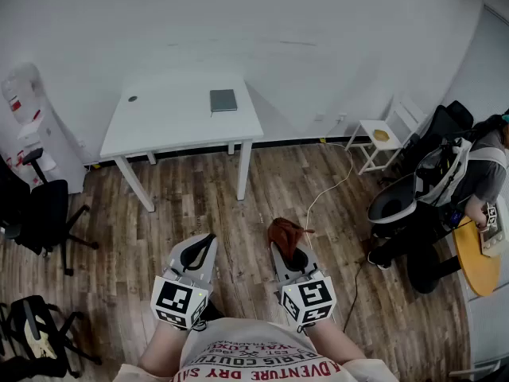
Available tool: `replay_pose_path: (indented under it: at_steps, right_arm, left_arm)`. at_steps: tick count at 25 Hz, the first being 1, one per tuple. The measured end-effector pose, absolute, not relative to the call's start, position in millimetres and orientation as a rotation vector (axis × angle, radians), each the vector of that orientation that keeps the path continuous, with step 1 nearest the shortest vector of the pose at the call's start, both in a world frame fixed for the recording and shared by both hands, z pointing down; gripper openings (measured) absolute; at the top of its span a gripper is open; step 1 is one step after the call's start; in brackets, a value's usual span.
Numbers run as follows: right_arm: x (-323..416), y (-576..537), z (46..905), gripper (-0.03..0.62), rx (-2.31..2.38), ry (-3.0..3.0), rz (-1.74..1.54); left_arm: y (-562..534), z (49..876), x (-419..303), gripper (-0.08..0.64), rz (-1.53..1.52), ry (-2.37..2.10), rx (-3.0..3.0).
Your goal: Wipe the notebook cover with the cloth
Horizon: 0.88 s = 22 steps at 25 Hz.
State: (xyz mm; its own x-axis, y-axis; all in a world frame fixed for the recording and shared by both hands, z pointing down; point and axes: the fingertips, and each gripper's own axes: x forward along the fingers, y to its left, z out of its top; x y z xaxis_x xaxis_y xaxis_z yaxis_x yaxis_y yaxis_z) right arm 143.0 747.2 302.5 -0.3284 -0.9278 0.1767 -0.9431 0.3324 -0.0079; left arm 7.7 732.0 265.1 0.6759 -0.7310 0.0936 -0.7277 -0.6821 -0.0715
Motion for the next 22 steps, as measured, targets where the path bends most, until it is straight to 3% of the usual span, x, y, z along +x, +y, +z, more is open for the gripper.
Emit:
replay_pose_path:
  at_steps: [22]
  right_arm:
    - [122, 698, 333, 0.067, 1.74, -2.398, 0.36]
  left_arm:
    - [679, 292, -21, 0.011, -0.25, 1.262, -2.929]
